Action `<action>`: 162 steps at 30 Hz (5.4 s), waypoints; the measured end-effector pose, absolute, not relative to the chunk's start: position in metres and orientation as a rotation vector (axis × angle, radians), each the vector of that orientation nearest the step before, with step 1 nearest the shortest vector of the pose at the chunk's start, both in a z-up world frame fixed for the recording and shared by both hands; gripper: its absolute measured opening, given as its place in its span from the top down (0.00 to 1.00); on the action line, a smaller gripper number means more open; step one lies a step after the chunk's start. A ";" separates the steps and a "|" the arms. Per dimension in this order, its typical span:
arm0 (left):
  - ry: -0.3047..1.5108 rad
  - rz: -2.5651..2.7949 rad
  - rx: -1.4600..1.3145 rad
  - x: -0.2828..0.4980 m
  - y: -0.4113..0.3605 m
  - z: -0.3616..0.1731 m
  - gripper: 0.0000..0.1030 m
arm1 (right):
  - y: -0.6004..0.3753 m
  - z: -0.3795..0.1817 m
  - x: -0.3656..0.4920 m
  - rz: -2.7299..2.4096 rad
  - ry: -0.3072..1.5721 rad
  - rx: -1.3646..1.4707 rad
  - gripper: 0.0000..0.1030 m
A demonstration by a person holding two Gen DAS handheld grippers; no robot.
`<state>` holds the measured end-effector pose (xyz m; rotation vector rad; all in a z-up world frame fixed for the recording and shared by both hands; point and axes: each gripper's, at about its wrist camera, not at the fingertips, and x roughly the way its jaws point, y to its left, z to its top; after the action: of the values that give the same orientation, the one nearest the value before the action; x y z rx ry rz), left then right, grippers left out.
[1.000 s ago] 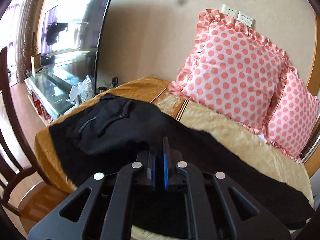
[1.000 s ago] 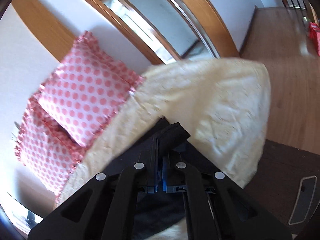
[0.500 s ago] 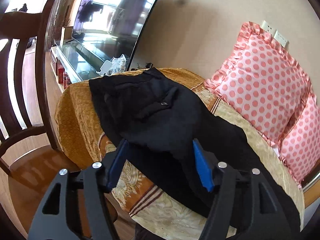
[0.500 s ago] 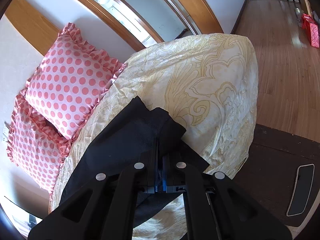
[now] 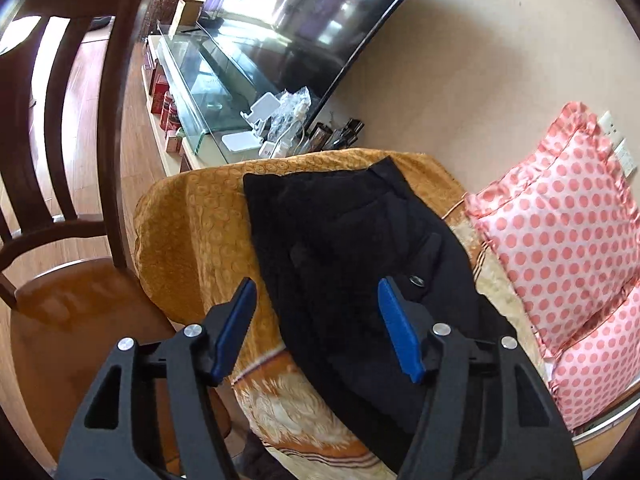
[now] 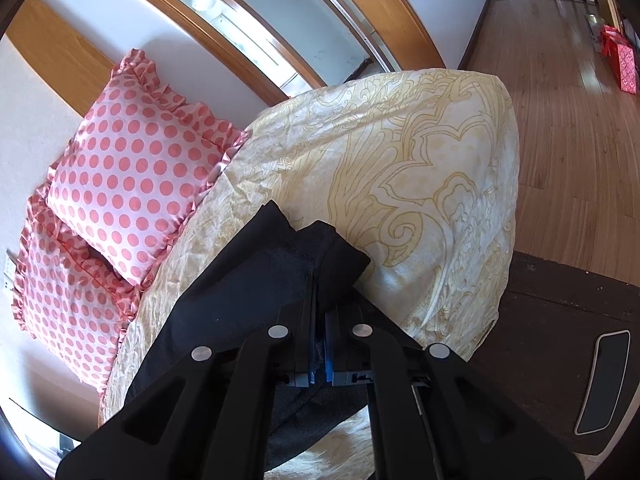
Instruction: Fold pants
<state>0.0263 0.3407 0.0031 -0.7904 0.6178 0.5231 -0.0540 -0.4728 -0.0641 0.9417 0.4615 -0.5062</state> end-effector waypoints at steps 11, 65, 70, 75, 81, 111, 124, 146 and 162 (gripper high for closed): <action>0.666 0.515 -0.890 0.039 0.362 -0.008 0.61 | -0.472 -0.064 -0.052 -0.512 0.470 0.930 0.97; 0.733 -0.063 -0.309 0.096 0.164 0.015 0.39 | -0.464 -0.063 -0.071 -0.510 0.500 0.849 0.94; 0.784 -0.089 -0.326 0.108 0.153 -0.001 0.38 | -0.462 -0.052 -0.100 -0.596 0.438 0.867 0.52; 0.787 -0.095 -0.329 0.113 0.148 -0.005 0.32 | -0.469 -0.072 -0.103 -0.522 0.467 1.028 0.53; 0.788 -0.095 -0.297 0.112 0.146 -0.006 0.28 | -0.460 -0.078 -0.094 -0.465 0.468 1.046 0.65; 0.767 -0.092 -0.302 0.114 0.137 -0.004 0.12 | -0.257 0.060 0.042 0.186 0.305 0.451 0.92; 0.685 -0.117 -0.397 0.088 0.152 0.020 0.12 | -0.089 -0.027 0.111 0.600 0.707 0.367 0.92; 0.618 -0.006 -0.423 0.074 0.190 0.032 0.12 | 0.005 -0.033 0.129 0.748 0.762 0.119 0.90; 0.644 0.032 -0.449 0.066 0.213 0.030 0.12 | 0.029 -0.022 0.121 0.611 0.727 -0.133 0.76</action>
<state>0.0664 0.2134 0.0300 -0.4495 0.6441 0.0322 0.1207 0.0289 -0.0224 -0.1333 0.7273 0.6110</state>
